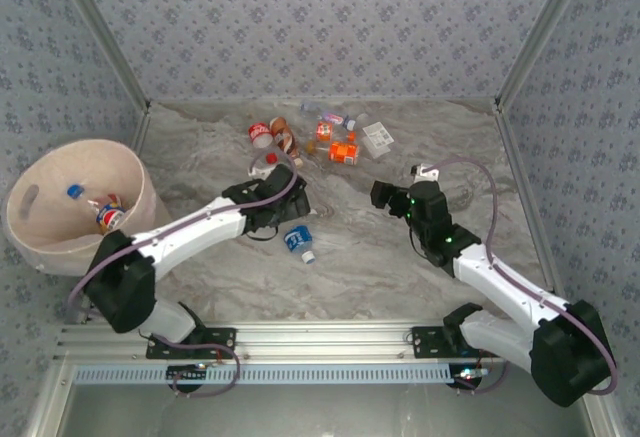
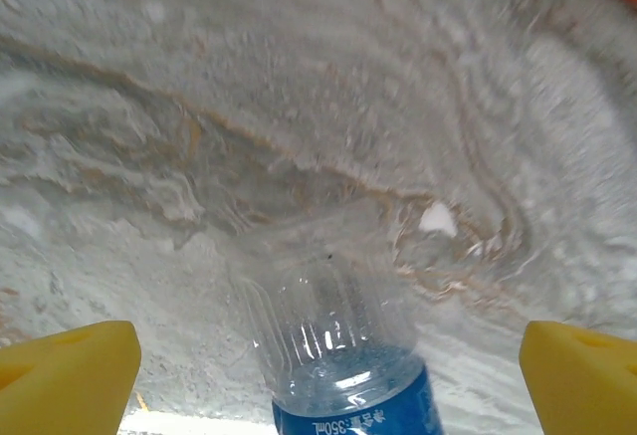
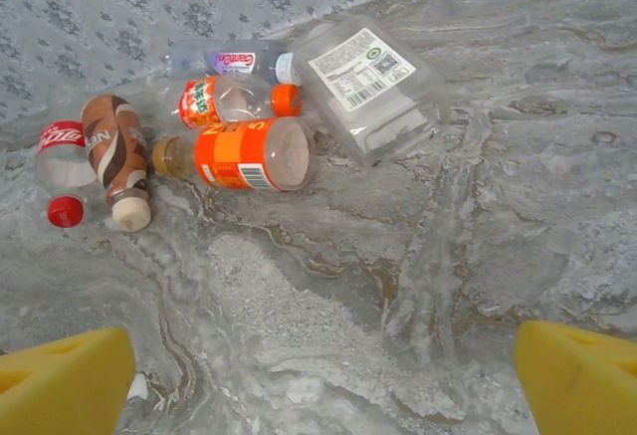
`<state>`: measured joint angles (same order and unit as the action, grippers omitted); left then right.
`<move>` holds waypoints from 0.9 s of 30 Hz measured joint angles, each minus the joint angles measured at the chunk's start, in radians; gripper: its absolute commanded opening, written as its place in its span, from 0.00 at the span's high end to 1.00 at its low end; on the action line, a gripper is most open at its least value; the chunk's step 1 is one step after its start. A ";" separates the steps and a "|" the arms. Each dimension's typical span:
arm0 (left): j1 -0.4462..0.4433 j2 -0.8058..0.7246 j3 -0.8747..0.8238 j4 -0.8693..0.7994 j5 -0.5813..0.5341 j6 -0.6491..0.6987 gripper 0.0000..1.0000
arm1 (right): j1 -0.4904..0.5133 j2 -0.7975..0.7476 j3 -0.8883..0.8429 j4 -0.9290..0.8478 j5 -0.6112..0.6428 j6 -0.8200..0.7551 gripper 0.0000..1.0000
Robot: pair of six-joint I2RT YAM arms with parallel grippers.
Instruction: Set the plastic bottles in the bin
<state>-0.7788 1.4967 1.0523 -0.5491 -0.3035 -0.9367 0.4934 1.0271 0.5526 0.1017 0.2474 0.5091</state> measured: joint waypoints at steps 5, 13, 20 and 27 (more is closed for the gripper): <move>-0.025 0.090 -0.008 0.031 0.054 -0.017 0.02 | -0.010 -0.004 0.000 -0.011 -0.010 0.004 0.00; -0.035 0.210 -0.014 0.030 0.065 -0.126 0.02 | -0.016 -0.016 0.000 -0.031 -0.046 0.012 0.00; -0.035 0.221 -0.047 0.084 0.065 -0.143 0.03 | -0.024 -0.050 0.000 -0.059 -0.053 0.019 0.00; -0.035 0.237 -0.047 0.117 0.072 -0.146 0.12 | -0.027 -0.052 0.000 -0.069 -0.053 0.026 0.00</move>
<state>-0.8135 1.7340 1.0050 -0.4324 -0.2314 -1.0824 0.4667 0.9752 0.5522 0.0322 0.1940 0.5354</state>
